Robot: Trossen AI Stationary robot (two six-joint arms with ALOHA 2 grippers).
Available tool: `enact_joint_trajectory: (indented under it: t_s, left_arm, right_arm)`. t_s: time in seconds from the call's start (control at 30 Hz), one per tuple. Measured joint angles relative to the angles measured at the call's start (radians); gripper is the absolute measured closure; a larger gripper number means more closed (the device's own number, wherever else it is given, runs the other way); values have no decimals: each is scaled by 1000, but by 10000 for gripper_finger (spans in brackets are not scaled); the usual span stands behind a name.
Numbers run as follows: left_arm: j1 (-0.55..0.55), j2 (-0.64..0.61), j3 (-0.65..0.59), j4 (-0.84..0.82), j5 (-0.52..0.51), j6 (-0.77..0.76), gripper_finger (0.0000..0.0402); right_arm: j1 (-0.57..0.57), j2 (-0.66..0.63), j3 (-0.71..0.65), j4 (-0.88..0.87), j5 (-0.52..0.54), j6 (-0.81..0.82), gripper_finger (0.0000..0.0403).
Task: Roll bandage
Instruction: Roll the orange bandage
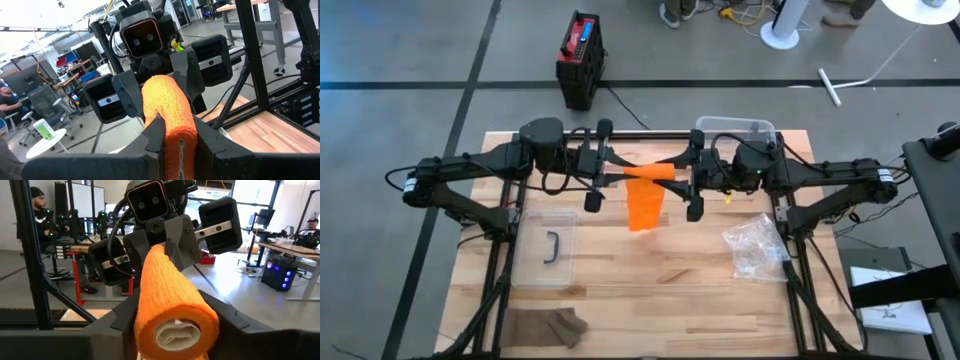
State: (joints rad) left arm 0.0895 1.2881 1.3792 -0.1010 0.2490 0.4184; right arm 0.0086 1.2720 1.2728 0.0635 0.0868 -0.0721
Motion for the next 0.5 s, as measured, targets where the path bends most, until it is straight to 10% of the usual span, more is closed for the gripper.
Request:
enact_joint_trajectory:
  t_s: [0.5]
  left_arm:
    - [0, 37, -2, 138, -7, -122, 307]
  right_arm:
    - [0, -8, 0, 37, 14, -140, 298]
